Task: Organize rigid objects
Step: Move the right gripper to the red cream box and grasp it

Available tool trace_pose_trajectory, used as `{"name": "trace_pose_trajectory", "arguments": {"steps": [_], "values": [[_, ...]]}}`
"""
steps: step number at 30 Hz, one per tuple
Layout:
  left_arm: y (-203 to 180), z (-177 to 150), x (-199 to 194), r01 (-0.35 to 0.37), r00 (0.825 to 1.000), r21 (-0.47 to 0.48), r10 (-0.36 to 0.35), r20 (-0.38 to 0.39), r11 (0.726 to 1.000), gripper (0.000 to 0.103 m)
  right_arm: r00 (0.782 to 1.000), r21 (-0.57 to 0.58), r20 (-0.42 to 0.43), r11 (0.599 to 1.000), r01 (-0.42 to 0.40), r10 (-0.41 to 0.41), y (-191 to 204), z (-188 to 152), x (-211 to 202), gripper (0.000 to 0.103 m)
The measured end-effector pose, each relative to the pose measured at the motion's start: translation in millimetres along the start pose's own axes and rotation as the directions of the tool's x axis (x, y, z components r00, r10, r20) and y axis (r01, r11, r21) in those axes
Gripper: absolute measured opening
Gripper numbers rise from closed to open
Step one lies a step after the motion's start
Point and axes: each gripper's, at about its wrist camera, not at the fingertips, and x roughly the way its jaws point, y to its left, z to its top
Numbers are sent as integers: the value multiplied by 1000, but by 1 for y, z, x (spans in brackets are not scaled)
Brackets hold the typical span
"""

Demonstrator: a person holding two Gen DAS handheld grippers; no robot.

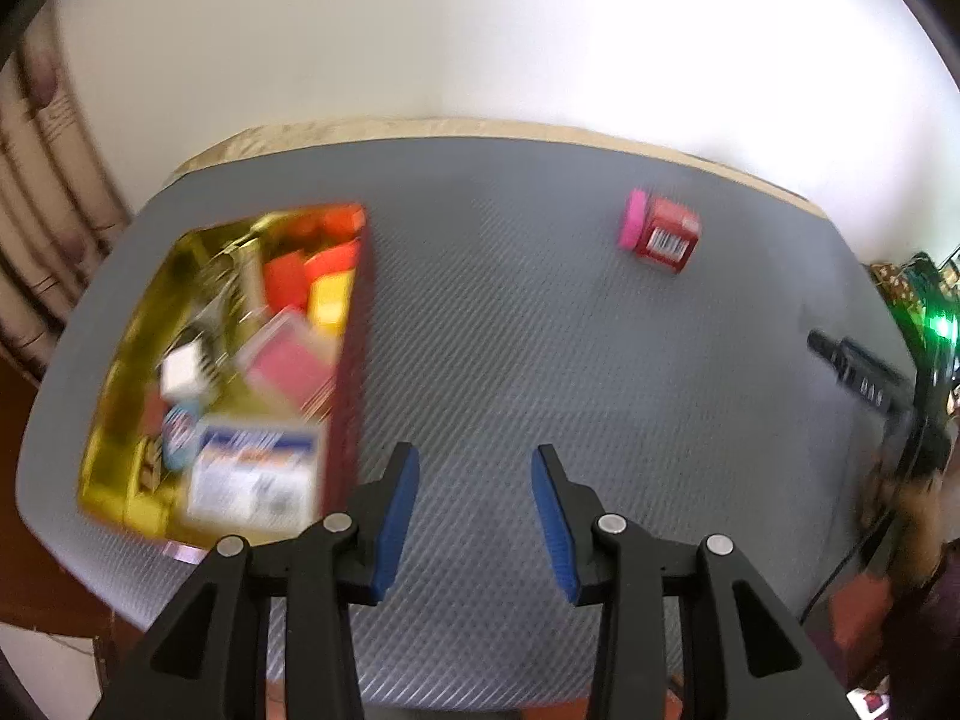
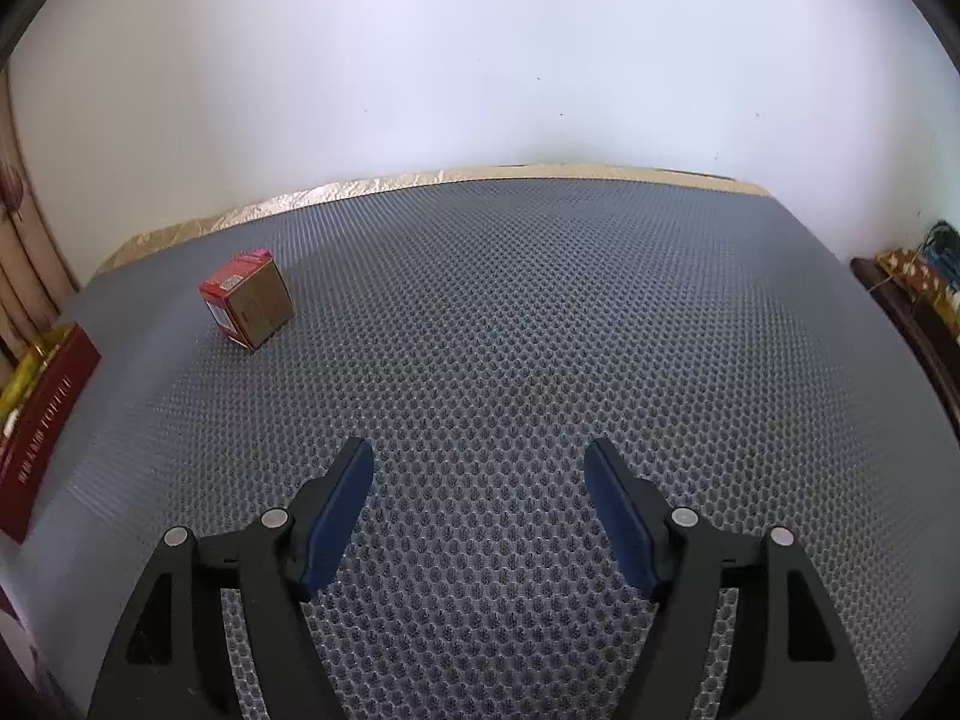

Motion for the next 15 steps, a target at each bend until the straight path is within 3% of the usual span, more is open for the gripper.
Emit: {"name": "trace_pose_trajectory", "arguments": {"steps": [3,6,11,15], "values": [[-11,20,15,5,1000,6,-5,-5,1000,40,998,4,9,998,-60,60,4,-1,-6,70],[-16,29,28,0,1000,7,0,-27,1000,40,988,-85,0,985,-153,153,24,8,-4,73],[-8,31,43,11,998,-20,-13,-62,1000,40,969,-315,-1,920,-234,246,73,44,7,97],[0,34,52,15,996,-46,-18,-84,999,40,964,-426,-48,867,-258,263,103,78,44,97]]}}
